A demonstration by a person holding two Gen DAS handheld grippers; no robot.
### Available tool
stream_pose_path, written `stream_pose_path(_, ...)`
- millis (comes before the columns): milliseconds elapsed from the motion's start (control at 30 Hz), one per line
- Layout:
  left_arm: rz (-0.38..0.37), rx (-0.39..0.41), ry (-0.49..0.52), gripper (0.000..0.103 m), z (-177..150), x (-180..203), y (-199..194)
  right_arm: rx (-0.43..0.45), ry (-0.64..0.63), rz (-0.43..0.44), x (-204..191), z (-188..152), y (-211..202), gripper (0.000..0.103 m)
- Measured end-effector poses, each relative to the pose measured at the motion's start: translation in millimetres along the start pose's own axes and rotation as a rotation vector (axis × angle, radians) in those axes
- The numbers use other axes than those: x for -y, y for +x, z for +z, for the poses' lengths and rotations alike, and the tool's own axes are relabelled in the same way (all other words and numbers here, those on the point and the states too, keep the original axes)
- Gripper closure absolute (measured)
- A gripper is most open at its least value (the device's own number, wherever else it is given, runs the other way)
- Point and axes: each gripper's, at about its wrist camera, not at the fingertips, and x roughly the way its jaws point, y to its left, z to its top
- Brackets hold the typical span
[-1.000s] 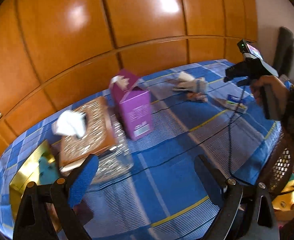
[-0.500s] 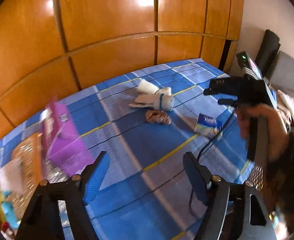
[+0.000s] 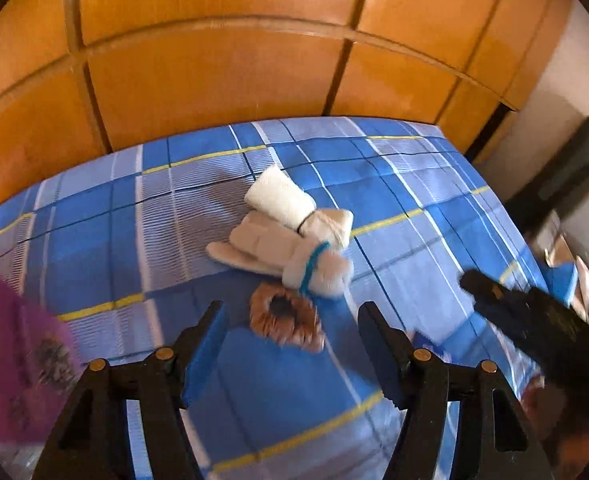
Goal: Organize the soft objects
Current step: 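Grasp the white knit glove with the blue cuff with the left gripper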
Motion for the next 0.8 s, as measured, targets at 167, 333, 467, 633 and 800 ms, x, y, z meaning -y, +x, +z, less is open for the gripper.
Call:
stream_pose_path(167,0.006,-0.043,-0.064,0.026,23.0,5.7,39.3,-0.018,0.015,0.035,0.7,0.0,2.0,0.049)
stream_pose_path(333,0.060,-0.094,-0.045,0.026,36.4,16.5,79.2,-0.039,0.030,0.057,2.7,0.5,5.2,0.049)
stream_pose_path(467,0.035,-0.126,-0.016,0.047,32.7,14.9,98.3,-0.049,0.035,0.059,3.9,0.2,6.7,0.049)
stream_pose_path(633,-0.015,-0.070,-0.002,0.061,27.4,6.6,73.6,-0.066,0.038,0.053,5.0,-1.4,9.5,0.049)
stream_pose_path(800,-0.014,-0.011,0.046,0.061,15.9,-0.3,37.0,-0.111,0.056,0.030,9.3,-3.4,18.0,0.049)
